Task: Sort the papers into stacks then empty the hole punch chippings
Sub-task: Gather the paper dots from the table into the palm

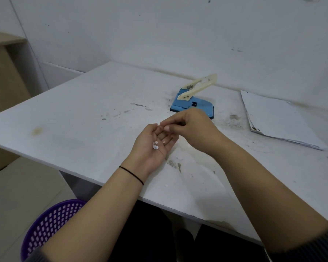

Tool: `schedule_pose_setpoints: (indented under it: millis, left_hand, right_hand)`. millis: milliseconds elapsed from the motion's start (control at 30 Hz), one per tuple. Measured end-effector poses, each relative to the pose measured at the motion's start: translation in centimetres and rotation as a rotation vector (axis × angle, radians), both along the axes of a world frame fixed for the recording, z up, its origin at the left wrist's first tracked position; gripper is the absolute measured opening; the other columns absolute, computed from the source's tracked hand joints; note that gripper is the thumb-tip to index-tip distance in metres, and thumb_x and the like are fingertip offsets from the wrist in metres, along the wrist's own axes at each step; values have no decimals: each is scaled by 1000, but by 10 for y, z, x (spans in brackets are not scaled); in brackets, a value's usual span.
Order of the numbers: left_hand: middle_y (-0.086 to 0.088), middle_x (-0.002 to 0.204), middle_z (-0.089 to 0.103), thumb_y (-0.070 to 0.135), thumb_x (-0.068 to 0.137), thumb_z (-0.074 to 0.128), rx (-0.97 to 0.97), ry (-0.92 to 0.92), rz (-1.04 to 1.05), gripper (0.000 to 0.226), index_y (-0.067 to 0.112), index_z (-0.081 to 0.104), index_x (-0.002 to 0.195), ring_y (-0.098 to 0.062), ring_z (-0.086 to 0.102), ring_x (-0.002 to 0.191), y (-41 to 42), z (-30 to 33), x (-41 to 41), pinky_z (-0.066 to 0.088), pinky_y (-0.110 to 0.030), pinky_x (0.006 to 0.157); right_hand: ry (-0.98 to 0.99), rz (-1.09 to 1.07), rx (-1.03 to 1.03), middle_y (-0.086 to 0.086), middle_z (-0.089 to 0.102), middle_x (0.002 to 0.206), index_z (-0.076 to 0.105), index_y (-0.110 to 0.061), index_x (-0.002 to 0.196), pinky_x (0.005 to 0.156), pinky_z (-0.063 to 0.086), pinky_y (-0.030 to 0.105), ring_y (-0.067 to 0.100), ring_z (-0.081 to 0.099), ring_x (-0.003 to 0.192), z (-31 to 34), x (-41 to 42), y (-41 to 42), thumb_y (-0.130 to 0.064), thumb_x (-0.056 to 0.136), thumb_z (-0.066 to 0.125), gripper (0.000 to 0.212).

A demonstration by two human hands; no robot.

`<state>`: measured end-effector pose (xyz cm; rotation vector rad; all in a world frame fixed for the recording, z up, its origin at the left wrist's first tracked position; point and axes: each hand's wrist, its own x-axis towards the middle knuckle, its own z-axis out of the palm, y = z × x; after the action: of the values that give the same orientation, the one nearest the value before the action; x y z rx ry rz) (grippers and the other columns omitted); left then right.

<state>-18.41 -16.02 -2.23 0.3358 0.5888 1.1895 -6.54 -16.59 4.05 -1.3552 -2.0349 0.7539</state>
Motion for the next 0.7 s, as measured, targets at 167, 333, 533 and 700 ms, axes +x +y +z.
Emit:
schedule_pose_setpoints:
  millis: [167,333,533,700]
  left_hand:
    - [-17,104,67,19,97,28,-17,22,-7,40,-2,60,107,-25,65,98,4,6,-9,53,-31,83]
    - [-16,103,67,19,97,27,-15,11,-8,41,-2,61,103,-26,63,103,6,8,-12,50,-32,88]
    - [-16,104,67,18,96,27,-22,13,-22,40,-2,61,103,-26,63,100,6,6,-9,50,-32,87]
    - [-17,105,67,19,96,27,-20,5,-31,41,-2,62,103,-27,63,101,6,6,-7,51,-32,87]
  right_hand:
    - [-202,-35,-51,-15,69,74,76,-23,92,62,42,3,-9,59,64,-14,25,-3,-13,80,70,16]
    - [-483,143,-56,-9,68,107,71,-22,108,72,39,-1,-2,55,83,-28,30,-12,-12,81,69,29]
    - [-631,273,88,0,68,111,71,-17,109,71,34,-2,11,62,95,-32,28,-12,-10,84,65,26]
    - [-660,268,153,2,72,100,75,-16,100,85,49,28,17,64,90,-31,22,-9,-7,84,64,21]
